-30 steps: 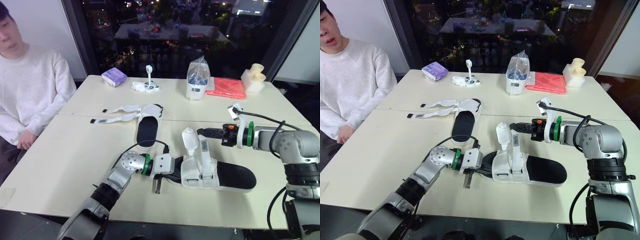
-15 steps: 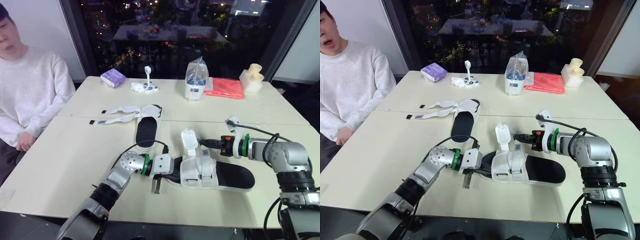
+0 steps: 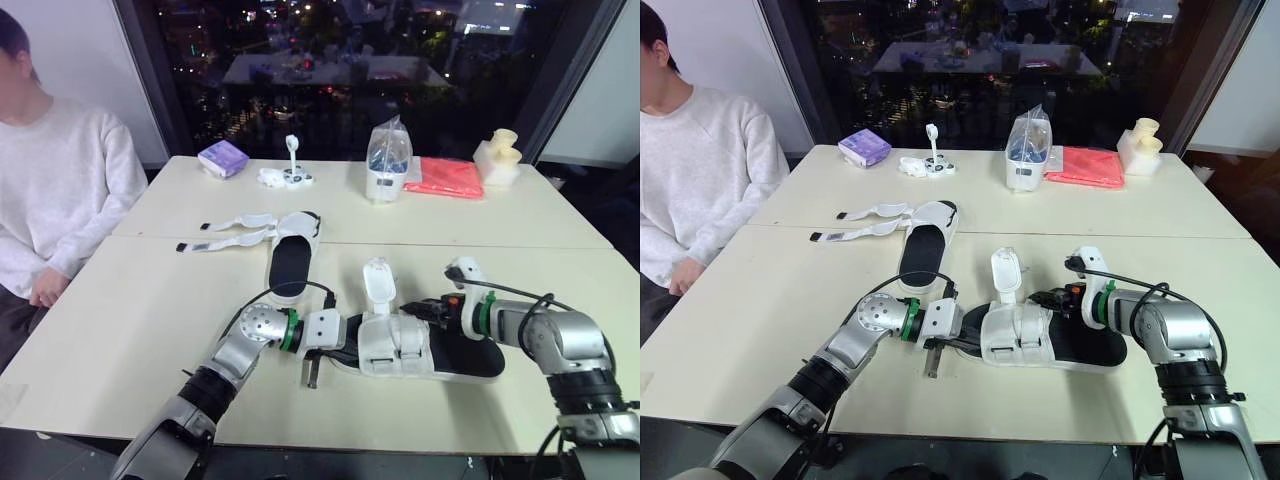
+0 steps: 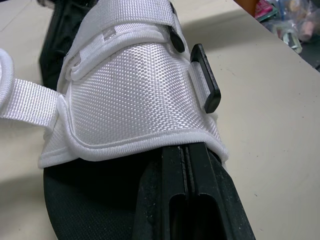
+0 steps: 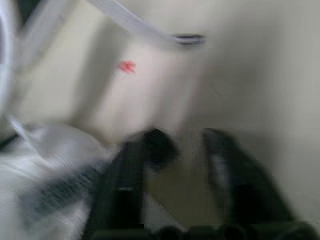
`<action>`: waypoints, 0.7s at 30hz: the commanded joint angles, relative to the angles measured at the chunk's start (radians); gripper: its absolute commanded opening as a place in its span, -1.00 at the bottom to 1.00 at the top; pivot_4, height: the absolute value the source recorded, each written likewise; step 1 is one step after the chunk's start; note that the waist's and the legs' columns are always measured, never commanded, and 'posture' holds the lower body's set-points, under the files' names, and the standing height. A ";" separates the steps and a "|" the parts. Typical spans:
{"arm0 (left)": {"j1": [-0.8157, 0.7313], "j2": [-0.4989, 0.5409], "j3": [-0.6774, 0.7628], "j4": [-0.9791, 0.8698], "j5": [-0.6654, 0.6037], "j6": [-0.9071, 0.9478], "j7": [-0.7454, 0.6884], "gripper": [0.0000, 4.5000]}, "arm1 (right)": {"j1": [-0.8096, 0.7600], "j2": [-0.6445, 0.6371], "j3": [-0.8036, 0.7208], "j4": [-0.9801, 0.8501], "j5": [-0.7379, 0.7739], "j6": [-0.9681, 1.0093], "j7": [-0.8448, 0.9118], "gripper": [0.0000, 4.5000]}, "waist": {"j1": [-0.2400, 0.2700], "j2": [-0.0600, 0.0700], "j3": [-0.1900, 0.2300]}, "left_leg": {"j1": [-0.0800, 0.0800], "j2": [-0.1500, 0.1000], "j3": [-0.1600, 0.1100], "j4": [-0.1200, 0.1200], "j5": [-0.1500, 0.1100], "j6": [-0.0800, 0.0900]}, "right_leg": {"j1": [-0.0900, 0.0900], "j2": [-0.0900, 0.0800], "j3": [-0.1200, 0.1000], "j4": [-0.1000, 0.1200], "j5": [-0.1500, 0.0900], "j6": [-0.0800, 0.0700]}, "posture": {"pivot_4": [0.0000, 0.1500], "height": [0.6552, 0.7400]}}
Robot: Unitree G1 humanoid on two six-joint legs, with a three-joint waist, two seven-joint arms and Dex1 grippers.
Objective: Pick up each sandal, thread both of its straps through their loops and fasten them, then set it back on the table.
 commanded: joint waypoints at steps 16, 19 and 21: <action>0.061 0.019 -0.100 0.074 0.088 0.020 -0.042 -1.00 | -0.250 -0.026 -0.034 -0.048 0.008 0.076 0.096 0.51 | 0.002 -0.001 -0.001 | 0.001 0.000 -0.001 -0.001 0.001 0.000 | 0.000 0.000 -0.001 0.000 0.000 0.000 | 1.00 1.00; 0.062 0.017 -0.100 0.077 0.090 0.017 -0.038 -1.00 | -0.283 -0.013 -0.049 -0.022 0.043 0.185 0.086 0.51 | 0.001 -0.003 -0.002 | 0.001 0.000 -0.002 -0.003 0.000 -0.001 | 0.000 -0.001 -0.001 -0.001 0.000 0.000 | 1.00 1.00; 0.061 0.014 -0.099 0.079 0.091 0.016 -0.032 -1.00 | -0.298 -0.004 -0.055 -0.002 0.081 0.291 0.089 0.51 | 0.000 -0.003 -0.002 | 0.001 0.000 -0.001 -0.003 0.000 -0.001 | 0.000 -0.001 -0.001 -0.002 0.000 0.000 | 1.00 1.00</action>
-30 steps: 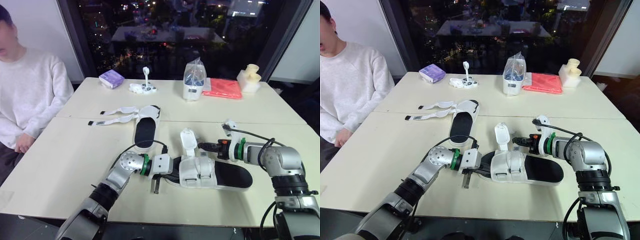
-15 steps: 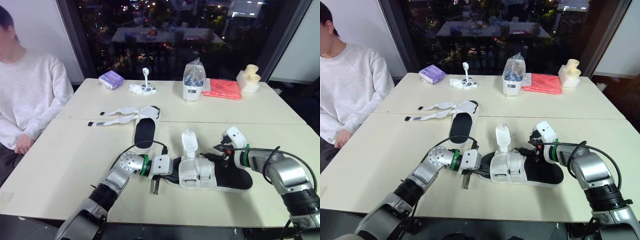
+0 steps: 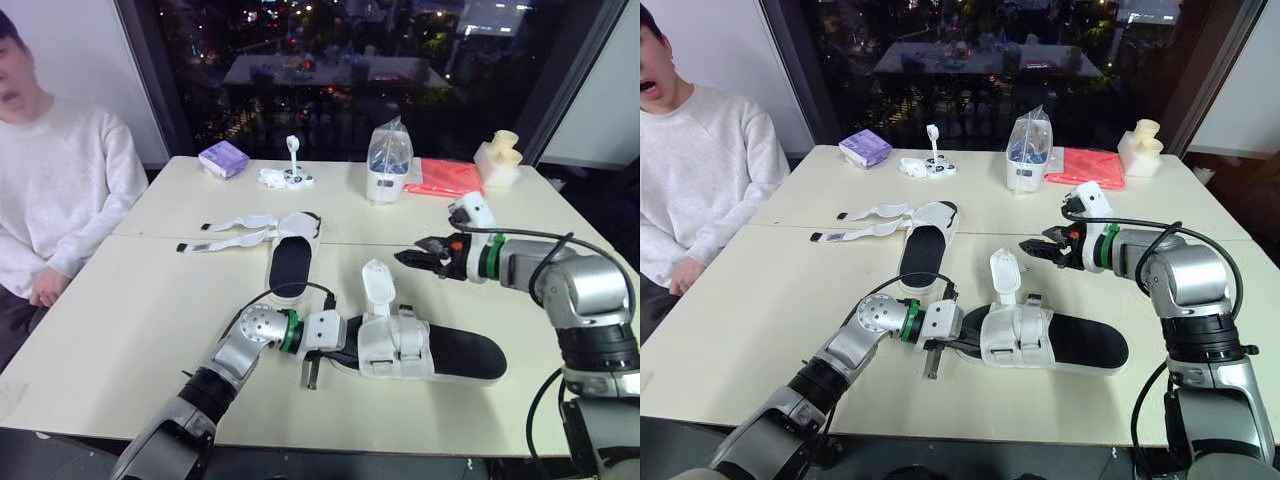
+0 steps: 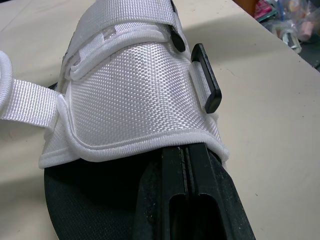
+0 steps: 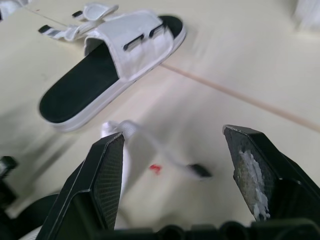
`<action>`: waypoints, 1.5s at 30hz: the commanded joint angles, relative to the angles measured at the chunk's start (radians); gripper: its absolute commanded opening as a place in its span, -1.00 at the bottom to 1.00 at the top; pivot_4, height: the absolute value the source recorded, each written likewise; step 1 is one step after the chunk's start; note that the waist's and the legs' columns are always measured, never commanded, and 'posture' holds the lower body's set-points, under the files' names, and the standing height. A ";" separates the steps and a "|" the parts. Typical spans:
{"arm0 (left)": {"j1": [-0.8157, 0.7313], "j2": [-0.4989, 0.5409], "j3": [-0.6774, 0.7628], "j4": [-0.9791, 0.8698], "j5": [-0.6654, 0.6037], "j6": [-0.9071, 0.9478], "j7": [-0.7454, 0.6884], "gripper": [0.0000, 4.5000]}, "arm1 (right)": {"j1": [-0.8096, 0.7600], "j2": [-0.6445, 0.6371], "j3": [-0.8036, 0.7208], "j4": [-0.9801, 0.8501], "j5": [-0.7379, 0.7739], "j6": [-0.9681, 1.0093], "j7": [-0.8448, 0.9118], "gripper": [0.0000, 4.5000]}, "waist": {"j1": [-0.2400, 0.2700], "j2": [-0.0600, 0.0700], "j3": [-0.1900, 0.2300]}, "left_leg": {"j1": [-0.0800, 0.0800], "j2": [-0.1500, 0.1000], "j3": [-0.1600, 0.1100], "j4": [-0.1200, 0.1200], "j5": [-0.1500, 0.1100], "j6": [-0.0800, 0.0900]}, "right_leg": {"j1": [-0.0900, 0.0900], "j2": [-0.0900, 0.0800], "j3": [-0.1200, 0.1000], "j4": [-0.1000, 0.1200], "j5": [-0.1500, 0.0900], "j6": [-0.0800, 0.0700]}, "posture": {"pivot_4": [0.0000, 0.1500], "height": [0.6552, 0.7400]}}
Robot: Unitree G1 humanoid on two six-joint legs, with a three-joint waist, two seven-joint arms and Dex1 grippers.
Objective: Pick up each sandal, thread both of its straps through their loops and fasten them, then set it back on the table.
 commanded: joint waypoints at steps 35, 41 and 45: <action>0.075 0.008 -0.091 0.068 0.092 0.031 0.006 -1.00 | -0.261 0.275 -0.138 0.416 0.123 0.054 -0.004 0.51 | -0.001 0.001 0.000 | 0.000 -0.002 0.000 0.000 -0.001 -0.001 | -0.001 0.000 0.000 0.002 0.000 0.000 | 1.00 1.00; 0.073 0.008 -0.092 0.069 0.092 0.030 0.003 -1.00 | -0.276 0.276 -0.164 0.408 0.134 0.051 -0.004 0.51 | 0.000 0.001 0.000 | 0.000 -0.002 0.000 0.000 -0.001 -0.002 | -0.001 0.000 0.000 0.002 0.000 0.000 | 1.00 1.00; 0.069 0.007 -0.092 0.070 0.092 0.029 0.002 -1.00 | -0.286 0.279 -0.173 0.410 0.137 0.037 -0.005 0.27 | 0.000 0.001 0.000 | 0.000 -0.002 0.000 0.000 -0.001 -0.002 | -0.001 0.000 0.000 0.002 0.000 0.000 | 1.00 1.00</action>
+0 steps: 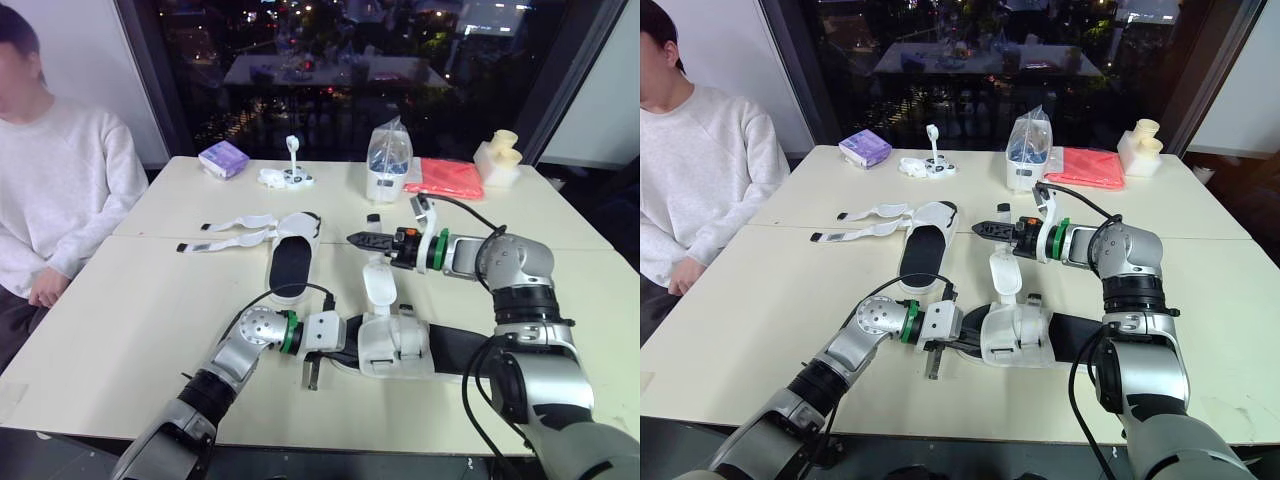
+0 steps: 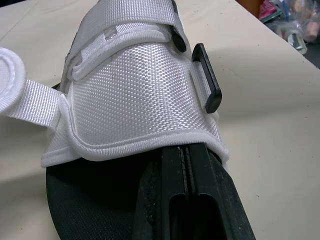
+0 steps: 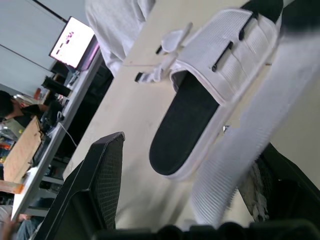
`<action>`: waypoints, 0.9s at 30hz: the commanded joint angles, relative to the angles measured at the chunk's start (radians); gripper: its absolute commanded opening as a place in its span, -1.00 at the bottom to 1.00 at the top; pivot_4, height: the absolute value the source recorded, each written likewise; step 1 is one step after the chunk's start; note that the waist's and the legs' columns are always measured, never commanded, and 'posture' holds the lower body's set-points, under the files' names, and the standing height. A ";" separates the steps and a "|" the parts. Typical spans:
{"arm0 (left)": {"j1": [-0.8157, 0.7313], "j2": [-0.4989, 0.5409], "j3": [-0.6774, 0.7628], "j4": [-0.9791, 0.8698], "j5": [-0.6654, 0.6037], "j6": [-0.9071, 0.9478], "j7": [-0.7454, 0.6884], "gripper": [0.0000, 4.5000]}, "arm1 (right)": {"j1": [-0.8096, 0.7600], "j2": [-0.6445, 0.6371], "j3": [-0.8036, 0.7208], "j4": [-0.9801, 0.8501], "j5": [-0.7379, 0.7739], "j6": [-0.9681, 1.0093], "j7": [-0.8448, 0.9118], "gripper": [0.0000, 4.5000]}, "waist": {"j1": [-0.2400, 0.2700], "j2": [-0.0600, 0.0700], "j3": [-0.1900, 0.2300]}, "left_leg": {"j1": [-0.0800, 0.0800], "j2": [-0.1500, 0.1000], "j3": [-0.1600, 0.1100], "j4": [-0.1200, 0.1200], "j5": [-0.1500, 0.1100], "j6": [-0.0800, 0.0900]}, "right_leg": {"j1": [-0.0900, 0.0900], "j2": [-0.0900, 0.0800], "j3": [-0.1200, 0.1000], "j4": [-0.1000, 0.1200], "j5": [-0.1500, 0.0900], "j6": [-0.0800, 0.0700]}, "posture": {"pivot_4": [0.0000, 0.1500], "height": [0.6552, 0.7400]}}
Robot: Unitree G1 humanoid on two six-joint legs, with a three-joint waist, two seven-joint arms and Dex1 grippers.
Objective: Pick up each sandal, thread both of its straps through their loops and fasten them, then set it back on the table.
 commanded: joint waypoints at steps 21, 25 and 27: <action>0.053 0.003 -0.090 0.083 0.087 0.052 -0.020 -1.00 | 0.383 -0.171 -0.100 -0.906 0.382 0.226 0.033 -0.98 | 0.005 0.000 0.000 | 0.000 0.000 0.000 -0.003 0.000 0.000 | 0.001 -0.001 0.000 -0.003 0.000 0.000 | 1.00 1.00; 0.047 -0.005 -0.083 0.099 0.081 0.056 -0.018 -1.00 | 0.577 -0.209 -0.103 -1.088 0.441 0.172 0.043 -0.98 | 0.010 0.000 0.000 | 0.001 0.000 0.000 -0.003 -0.001 0.001 | 0.001 -0.001 0.000 -0.003 0.000 0.000 | 1.00 1.00; 0.042 -0.009 -0.079 0.109 0.081 0.055 -0.017 -1.00 | 0.652 -0.240 -0.065 -1.130 0.413 0.128 0.050 -0.98 | 0.018 0.000 0.000 | 0.001 0.000 0.000 -0.003 -0.001 0.002 | 0.001 -0.001 0.000 -0.004 0.000 0.000 | 1.00 1.00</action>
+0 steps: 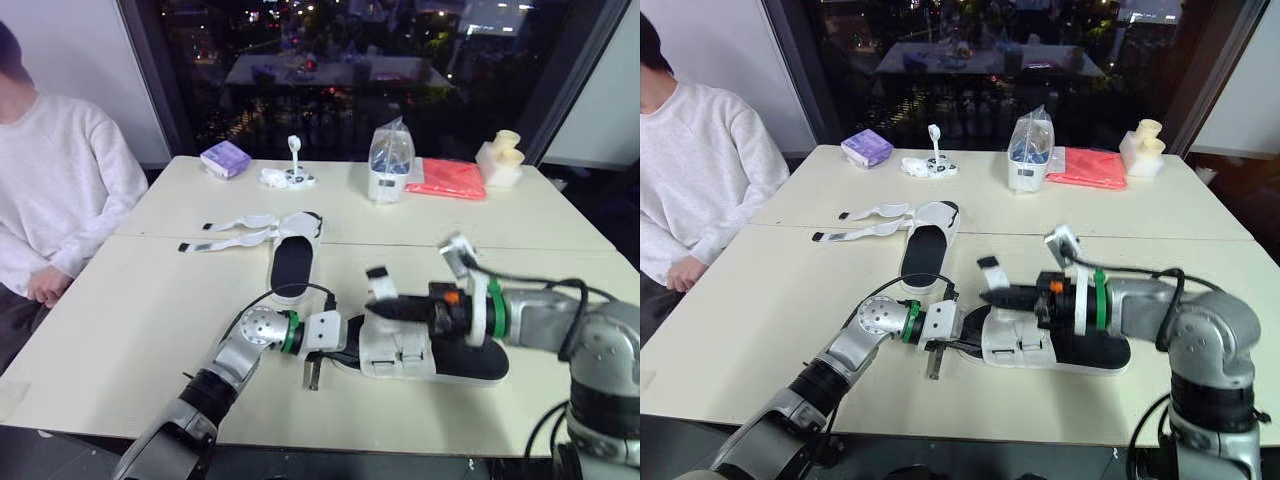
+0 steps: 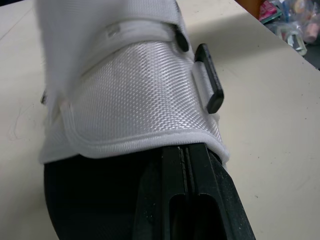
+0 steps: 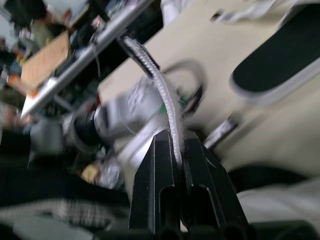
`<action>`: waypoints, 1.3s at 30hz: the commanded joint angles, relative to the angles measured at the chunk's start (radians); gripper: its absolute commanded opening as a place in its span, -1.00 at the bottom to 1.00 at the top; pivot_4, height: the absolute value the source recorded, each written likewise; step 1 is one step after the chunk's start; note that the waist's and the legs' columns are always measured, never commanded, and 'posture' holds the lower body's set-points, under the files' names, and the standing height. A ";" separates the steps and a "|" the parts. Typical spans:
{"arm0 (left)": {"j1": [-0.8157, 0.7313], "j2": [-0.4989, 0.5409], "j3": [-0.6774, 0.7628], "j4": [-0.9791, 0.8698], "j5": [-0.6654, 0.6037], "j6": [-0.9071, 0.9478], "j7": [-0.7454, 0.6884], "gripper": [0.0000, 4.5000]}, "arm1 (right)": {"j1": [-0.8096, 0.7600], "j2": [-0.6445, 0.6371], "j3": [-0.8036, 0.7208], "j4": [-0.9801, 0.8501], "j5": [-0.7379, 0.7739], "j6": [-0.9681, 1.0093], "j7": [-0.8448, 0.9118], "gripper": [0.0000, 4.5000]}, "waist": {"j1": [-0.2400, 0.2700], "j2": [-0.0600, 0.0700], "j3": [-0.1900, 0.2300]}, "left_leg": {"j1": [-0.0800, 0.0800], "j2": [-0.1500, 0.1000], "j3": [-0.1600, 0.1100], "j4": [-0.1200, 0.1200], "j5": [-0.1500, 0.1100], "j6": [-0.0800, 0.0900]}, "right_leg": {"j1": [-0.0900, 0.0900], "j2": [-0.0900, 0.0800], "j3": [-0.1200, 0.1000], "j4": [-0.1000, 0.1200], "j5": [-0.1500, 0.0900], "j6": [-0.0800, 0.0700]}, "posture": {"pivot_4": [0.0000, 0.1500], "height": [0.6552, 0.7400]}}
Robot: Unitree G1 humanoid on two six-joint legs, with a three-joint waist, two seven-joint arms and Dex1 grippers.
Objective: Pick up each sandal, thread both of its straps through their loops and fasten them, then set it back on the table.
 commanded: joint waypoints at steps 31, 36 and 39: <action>0.056 -0.004 -0.084 0.114 0.082 0.046 -0.016 -1.00 | 0.526 -0.459 0.052 -0.028 -0.261 -0.563 0.365 0.90 | 0.013 -0.007 0.000 | 0.005 0.001 -0.001 -0.001 -0.003 0.005 | 0.006 0.001 0.000 -0.005 -0.001 0.000 | 1.00 1.00; 0.051 -0.010 -0.085 0.121 0.085 0.041 -0.014 -1.00 | 0.494 -0.471 0.060 0.002 -0.237 -0.495 0.346 0.90 | 0.016 -0.007 0.000 | 0.005 0.001 -0.001 -0.001 -0.002 0.004 | 0.008 0.001 -0.002 -0.008 -0.001 0.000 | 1.00 1.00; 0.051 -0.012 -0.085 0.119 0.086 0.041 -0.014 -1.00 | 0.480 -0.464 0.089 0.019 -0.239 -0.469 0.332 0.90 | 0.014 -0.007 0.000 | 0.005 0.001 -0.001 -0.001 -0.001 0.002 | 0.010 0.000 -0.002 -0.011 -0.001 -0.001 | 1.00 1.00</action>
